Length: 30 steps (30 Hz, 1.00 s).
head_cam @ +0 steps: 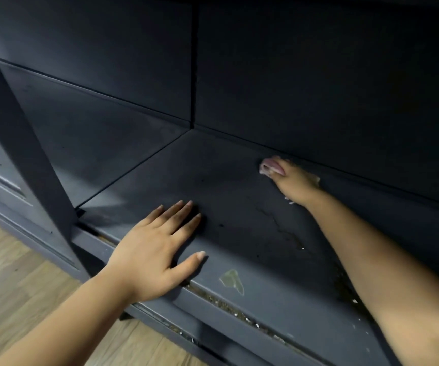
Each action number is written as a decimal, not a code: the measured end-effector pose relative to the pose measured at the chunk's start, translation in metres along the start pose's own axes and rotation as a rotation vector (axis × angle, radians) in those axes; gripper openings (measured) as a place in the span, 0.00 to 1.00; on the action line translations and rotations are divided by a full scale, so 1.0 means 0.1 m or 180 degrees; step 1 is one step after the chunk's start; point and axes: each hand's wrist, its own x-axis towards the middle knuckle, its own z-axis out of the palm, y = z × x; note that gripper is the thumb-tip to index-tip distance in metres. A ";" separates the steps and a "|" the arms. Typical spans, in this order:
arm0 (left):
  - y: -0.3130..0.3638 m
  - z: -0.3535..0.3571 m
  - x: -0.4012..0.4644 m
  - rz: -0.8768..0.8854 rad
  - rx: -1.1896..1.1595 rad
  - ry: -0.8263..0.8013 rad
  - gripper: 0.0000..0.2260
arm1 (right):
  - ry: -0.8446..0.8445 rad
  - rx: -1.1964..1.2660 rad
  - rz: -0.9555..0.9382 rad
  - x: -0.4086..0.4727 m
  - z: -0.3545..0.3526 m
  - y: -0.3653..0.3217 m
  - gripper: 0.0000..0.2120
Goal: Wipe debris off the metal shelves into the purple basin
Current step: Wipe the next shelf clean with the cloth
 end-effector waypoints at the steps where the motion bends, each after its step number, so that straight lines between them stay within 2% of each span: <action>1: 0.00 0.00 0.00 0.0011 0.0016 0.0004 0.33 | -0.0104 -0.0101 -0.0165 0.02 0.07 -0.11 0.20; 5: -0.01 0.00 0.00 0.0014 0.0032 -0.0005 0.32 | -0.0496 -0.0065 -0.0713 -0.08 0.25 -0.44 0.19; 10: 0.00 -0.01 -0.01 0.0002 0.0029 0.0004 0.32 | -0.0816 0.0129 -0.1009 -0.30 0.30 -0.60 0.22; 13: 0.00 -0.02 -0.01 -0.0018 0.0019 -0.0001 0.33 | -0.0706 0.0448 -0.0830 -0.30 0.23 -0.53 0.20; 15: 0.00 -0.02 -0.01 -0.0011 0.0032 0.0012 0.32 | -0.0286 0.0137 -0.0676 -0.19 0.17 -0.34 0.18; 17: -0.01 -0.01 -0.01 -0.0001 0.0077 0.0025 0.32 | 0.0060 -0.0178 -0.0268 -0.07 0.06 -0.09 0.18; 20: -0.01 0.00 -0.01 0.0021 0.0061 0.0043 0.32 | 0.0065 -0.0124 0.0309 0.04 -0.07 0.15 0.20; 25: -0.01 0.02 -0.01 0.0044 0.0083 0.0044 0.31 | -0.0130 0.0159 0.0181 0.26 0.01 -0.06 0.21; 30: -0.03 0.04 -0.02 0.0072 0.0026 0.0055 0.31 | -0.0312 0.0179 -0.0222 0.49 0.24 -0.45 0.19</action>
